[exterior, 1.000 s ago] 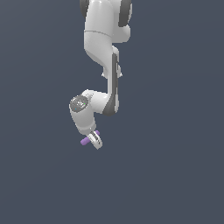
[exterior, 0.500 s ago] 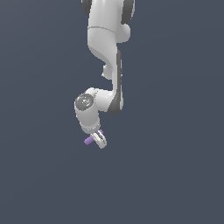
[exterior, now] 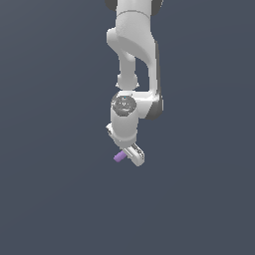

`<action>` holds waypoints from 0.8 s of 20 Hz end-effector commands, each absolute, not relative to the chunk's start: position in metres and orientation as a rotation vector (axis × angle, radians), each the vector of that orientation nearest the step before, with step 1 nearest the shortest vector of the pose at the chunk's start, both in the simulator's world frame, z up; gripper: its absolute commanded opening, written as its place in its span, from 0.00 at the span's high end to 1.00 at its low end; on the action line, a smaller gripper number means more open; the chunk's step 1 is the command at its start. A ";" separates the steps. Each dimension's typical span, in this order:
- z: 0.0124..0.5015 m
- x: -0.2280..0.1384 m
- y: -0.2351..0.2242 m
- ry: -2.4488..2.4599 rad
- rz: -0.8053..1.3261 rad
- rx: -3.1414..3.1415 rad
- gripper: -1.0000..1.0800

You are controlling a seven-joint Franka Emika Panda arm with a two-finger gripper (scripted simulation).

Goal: Pick up the object and move it to a goal position.

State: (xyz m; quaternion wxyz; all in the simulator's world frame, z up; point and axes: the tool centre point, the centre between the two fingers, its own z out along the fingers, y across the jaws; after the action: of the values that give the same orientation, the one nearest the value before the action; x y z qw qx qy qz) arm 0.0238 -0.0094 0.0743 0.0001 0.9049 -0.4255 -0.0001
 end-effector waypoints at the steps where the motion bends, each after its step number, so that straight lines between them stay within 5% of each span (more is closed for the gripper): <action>1: 0.090 0.026 0.020 -1.337 0.000 2.843 1.00; 16: 0.177 0.044 0.176 -1.337 0.001 2.842 1.00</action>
State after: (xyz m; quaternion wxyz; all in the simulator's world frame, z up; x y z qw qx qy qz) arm 0.0421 0.1640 0.1704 -0.0001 0.9053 -0.4247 0.0005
